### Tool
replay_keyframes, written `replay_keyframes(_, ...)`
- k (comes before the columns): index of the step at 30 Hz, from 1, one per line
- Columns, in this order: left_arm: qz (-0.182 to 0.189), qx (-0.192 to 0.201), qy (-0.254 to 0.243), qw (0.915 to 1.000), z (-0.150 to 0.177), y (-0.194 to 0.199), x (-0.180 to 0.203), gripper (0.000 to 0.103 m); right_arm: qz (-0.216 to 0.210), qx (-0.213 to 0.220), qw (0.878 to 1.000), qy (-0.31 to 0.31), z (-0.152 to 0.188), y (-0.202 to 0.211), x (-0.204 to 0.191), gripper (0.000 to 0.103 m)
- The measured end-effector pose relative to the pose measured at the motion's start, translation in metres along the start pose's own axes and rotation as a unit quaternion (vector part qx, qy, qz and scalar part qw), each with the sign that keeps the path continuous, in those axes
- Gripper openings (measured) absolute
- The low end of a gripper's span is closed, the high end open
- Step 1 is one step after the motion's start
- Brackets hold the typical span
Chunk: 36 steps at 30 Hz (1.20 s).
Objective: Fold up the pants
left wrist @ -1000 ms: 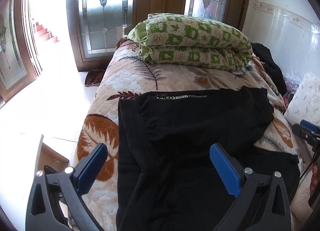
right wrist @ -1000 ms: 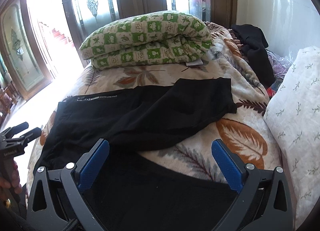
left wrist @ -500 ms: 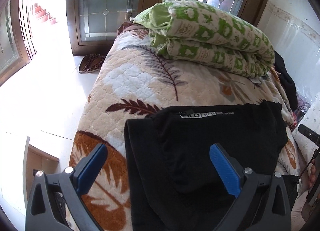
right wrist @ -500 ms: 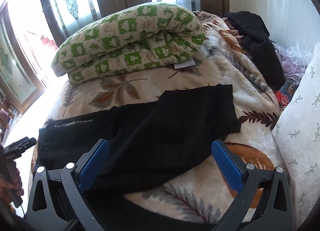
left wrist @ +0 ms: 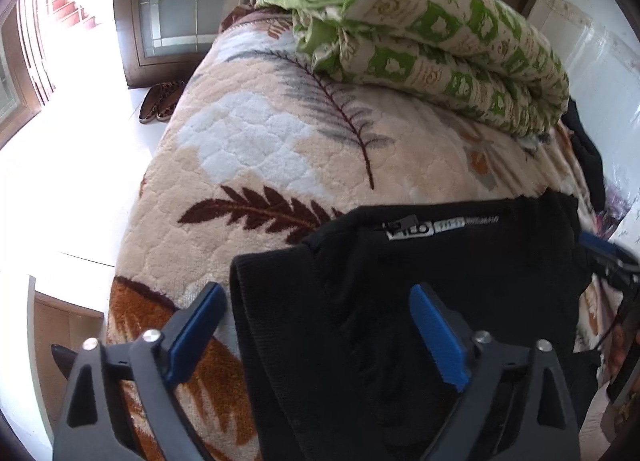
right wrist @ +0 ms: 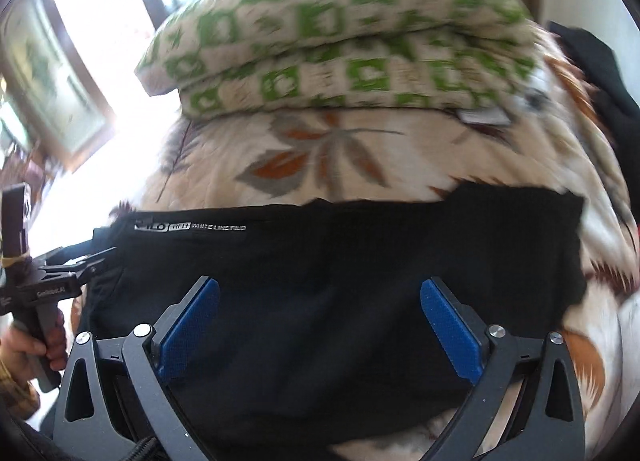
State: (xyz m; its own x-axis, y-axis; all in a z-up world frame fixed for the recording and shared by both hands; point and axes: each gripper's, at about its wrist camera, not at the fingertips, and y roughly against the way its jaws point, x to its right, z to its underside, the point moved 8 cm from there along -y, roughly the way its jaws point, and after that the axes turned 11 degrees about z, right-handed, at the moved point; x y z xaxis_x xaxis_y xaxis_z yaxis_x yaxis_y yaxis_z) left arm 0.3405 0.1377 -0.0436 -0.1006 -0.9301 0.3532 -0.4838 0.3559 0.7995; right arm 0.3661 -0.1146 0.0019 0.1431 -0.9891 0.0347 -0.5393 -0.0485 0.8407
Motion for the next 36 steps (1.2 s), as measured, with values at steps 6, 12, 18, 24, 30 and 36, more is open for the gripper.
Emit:
replay_keyframes(6, -0.008, -0.008, -0.048, 0.9988, -0.001, 0.003, 0.007, 0.058, 0.026, -0.017, 1.0, 0.002, -0.031, -0.025, 0.031, 0.1)
replay_keyframes(12, 0.012, -0.004, -0.082, 0.9965, -0.006, 0.011, 0.025, 0.037, -0.027, -0.026, 0.997, 0.07, -0.048, -0.038, 0.034, 0.099)
replay_keyframes(18, 0.057, 0.039, -0.104, 0.9921, -0.008, 0.047, 0.043, 0.034, -0.042, -0.023, 0.986, 0.16, -0.046, -0.043, 0.024, 0.099)
replay_keyframes(24, 0.098, 0.056, -0.143, 0.9833, -0.002, 0.076, 0.071, 0.033, -0.072, -0.024, 0.97, 0.231, -0.043, -0.042, -0.003, 0.099)
replay_keyframes(30, 0.125, 0.061, -0.208, 0.9682, 0.016, 0.107, 0.106, 0.033, -0.081, -0.059, 0.933, 0.345, -0.032, -0.042, -0.039, 0.099)
replay_keyframes(36, 0.15, 0.049, -0.257, 0.9533, 0.042, 0.125, 0.134, 0.033, -0.072, -0.081, 0.899, 0.424, -0.028, -0.043, -0.056, 0.098)
